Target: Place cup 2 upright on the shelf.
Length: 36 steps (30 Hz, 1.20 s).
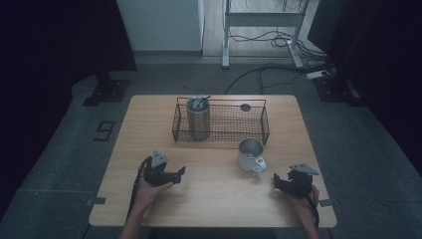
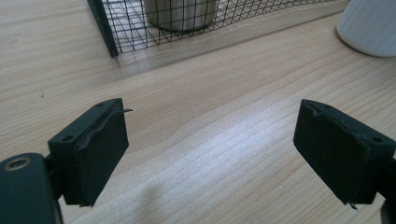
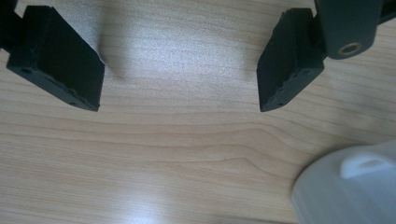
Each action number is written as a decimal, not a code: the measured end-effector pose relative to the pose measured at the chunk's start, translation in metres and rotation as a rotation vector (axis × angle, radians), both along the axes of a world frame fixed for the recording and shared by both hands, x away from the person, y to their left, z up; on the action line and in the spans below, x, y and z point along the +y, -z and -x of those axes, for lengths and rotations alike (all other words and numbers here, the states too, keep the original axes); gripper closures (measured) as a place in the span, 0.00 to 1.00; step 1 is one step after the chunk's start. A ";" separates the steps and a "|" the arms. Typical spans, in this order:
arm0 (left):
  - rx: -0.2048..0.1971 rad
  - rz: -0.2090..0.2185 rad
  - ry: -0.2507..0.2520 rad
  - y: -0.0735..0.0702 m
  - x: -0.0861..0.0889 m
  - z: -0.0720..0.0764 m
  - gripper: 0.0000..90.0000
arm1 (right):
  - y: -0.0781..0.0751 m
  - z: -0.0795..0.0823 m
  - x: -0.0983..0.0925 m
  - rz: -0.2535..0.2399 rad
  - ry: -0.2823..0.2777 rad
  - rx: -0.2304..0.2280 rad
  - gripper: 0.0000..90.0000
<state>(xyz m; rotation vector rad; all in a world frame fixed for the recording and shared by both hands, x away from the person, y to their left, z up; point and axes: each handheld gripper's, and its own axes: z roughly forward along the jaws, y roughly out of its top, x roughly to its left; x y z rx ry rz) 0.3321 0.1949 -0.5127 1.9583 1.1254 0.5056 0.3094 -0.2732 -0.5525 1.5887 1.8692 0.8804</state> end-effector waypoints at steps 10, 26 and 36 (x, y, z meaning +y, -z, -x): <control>-0.021 0.017 -0.003 -0.005 -0.001 0.002 0.13 | -0.029 0.015 0.002 -0.094 -0.020 -0.082 0.18; -0.009 0.029 0.031 -0.003 -0.006 0.002 0.14 | -0.067 0.005 0.034 -0.138 -0.116 -0.122 0.17; -0.007 0.018 0.059 -0.001 -0.010 0.002 0.14 | -0.079 -0.010 0.056 -0.143 -0.159 -0.111 0.15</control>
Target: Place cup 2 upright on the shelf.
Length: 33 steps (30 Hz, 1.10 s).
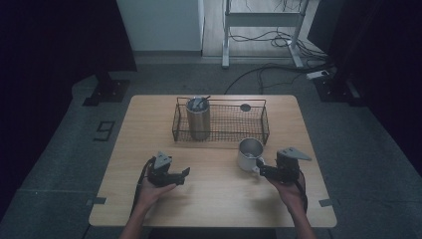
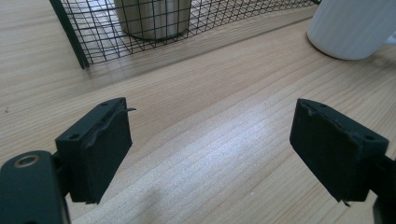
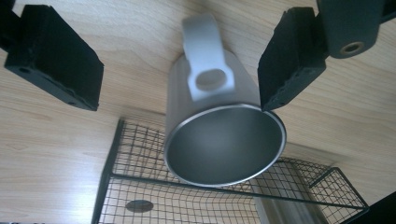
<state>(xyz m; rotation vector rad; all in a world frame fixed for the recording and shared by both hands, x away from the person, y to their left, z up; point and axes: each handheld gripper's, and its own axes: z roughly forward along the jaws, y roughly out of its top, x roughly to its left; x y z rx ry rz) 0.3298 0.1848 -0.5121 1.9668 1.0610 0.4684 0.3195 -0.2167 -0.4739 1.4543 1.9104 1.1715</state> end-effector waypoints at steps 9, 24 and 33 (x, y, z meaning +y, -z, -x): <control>0.004 0.021 0.013 -0.001 0.003 -0.001 0.14 | -0.002 -0.012 0.015 0.005 -0.037 0.010 0.13; 0.012 0.046 -0.008 -0.001 0.009 -0.002 0.16 | 0.002 -0.034 0.036 0.091 -0.060 0.067 0.03; 0.008 0.057 -0.014 -0.001 0.012 -0.003 0.16 | 0.006 -0.046 0.048 0.145 -0.067 0.081 0.00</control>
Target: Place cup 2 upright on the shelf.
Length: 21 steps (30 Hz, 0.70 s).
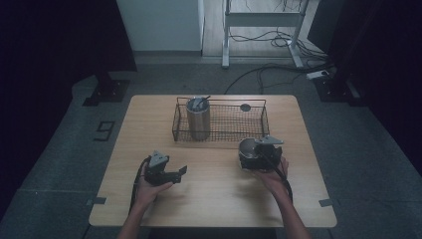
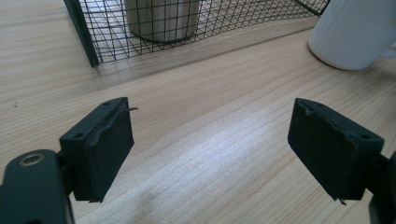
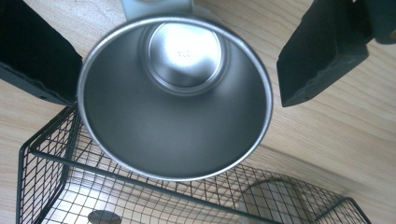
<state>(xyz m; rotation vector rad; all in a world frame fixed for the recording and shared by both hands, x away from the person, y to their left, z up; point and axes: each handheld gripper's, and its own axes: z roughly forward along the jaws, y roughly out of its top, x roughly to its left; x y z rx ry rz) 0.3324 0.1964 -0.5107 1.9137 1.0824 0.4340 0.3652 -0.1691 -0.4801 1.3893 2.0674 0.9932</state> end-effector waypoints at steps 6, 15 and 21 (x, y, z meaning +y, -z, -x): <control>0.008 0.003 -0.010 0.000 0.000 0.000 0.16 | 0.007 -0.007 0.006 0.032 -0.004 0.011 0.00; 0.014 0.002 -0.019 0.000 0.004 -0.002 0.16 | 0.016 -0.014 0.010 0.064 -0.002 0.026 0.05; 0.024 0.022 -0.036 0.000 0.013 -0.004 0.16 | 0.018 -0.014 0.008 0.059 -0.007 0.018 0.07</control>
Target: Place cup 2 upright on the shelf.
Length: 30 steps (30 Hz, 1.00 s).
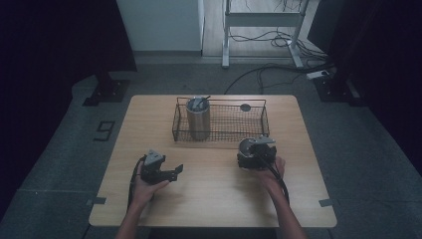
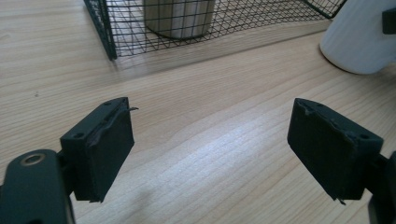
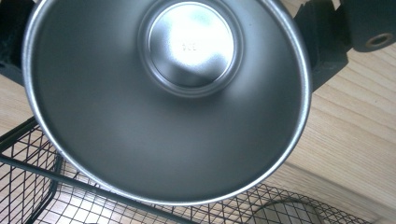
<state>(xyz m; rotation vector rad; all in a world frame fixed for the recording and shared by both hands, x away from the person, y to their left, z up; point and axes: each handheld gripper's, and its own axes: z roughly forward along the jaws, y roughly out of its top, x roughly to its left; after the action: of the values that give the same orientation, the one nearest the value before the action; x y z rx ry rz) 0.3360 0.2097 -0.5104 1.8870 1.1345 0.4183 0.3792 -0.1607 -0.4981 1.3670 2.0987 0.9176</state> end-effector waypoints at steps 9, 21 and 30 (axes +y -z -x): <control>0.000 0.001 0.007 0.000 -0.001 0.001 0.16 | 0.000 0.001 -0.001 -0.018 0.001 0.001 0.08; 0.003 -0.004 0.010 0.000 -0.002 0.001 0.16 | -0.018 0.012 -0.008 -0.071 -0.033 -0.029 0.08; 0.002 -0.003 0.008 0.000 -0.001 0.001 0.16 | -0.037 0.016 -0.011 -0.114 -0.063 -0.052 0.08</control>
<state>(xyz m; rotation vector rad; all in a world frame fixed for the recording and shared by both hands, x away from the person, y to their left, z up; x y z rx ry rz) 0.3348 0.2089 -0.5103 1.8941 1.1285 0.4138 0.3629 -0.1717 -0.4612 1.3239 2.0889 1.1020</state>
